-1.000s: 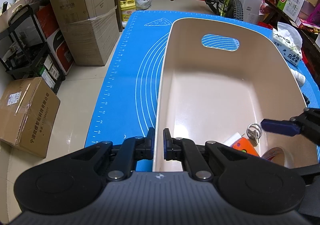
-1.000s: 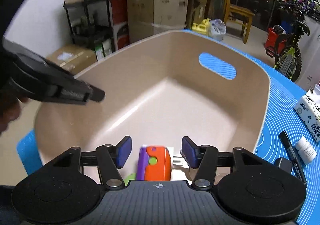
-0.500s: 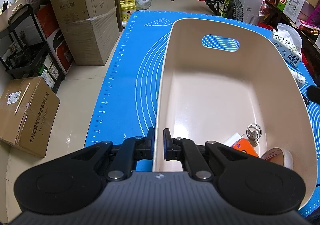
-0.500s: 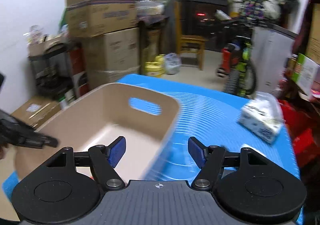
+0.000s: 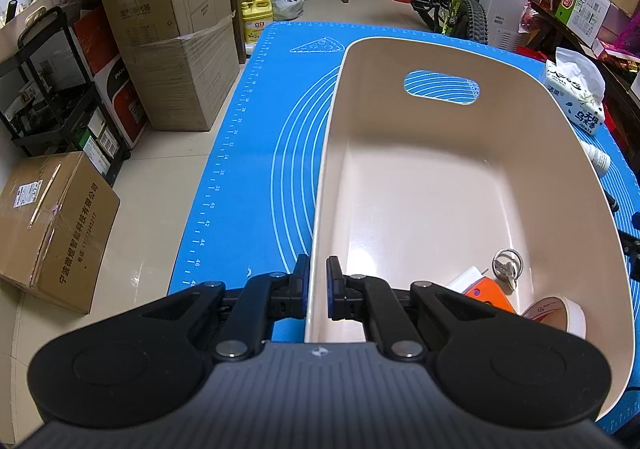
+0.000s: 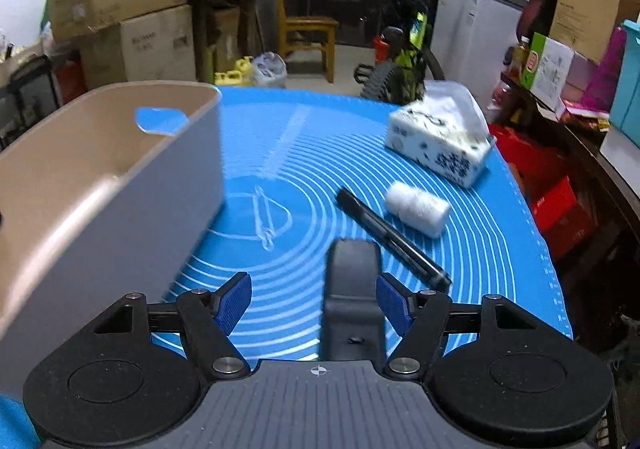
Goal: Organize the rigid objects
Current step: 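Move the right tool back and grasp the black remote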
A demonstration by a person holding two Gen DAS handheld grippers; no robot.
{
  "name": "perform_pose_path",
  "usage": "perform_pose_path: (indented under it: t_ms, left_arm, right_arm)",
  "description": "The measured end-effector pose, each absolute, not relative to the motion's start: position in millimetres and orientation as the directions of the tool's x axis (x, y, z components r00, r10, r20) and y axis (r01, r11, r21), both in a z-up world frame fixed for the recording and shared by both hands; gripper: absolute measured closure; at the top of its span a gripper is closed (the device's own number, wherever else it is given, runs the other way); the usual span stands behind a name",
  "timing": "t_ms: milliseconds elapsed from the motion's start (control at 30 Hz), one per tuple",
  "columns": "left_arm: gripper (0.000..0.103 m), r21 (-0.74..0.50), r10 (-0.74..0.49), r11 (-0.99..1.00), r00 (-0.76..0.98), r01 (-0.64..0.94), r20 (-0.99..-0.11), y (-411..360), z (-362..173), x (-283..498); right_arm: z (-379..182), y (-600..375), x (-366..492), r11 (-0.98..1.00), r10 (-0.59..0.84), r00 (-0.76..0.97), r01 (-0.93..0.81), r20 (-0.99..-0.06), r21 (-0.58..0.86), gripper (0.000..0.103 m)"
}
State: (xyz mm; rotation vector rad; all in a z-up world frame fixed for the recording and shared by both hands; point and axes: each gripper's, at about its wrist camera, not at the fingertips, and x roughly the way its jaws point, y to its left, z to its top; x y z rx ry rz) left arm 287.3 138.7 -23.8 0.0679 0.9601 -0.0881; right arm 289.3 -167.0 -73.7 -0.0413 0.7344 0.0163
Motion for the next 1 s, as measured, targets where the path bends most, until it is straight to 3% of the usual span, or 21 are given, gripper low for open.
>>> perform_pose_path:
  t_ms: [267, 600, 1000]
  left_arm:
    - [0.094, 0.015, -0.047, 0.995, 0.57, 0.103, -0.821, 140.0, -23.6, 287.8]
    - [0.094, 0.012, -0.049, 0.995, 0.57, 0.103, -0.82, 140.5, -23.4, 287.7]
    - [0.094, 0.012, -0.049, 0.995, 0.57, 0.103, -0.82, 140.6, -23.5, 287.6]
  right_arm:
    - [-104.8, -185.5, 296.3, 1.0, -0.029, 0.708, 0.016, -0.706, -0.025, 0.03]
    - [-124.9, -194.0, 292.9, 0.999, -0.014, 0.707, 0.036, -0.707, 0.016, 0.05]
    - [-109.5, -188.8, 284.1, 0.998, -0.041, 0.756, 0.057, -0.653, 0.004, 0.05]
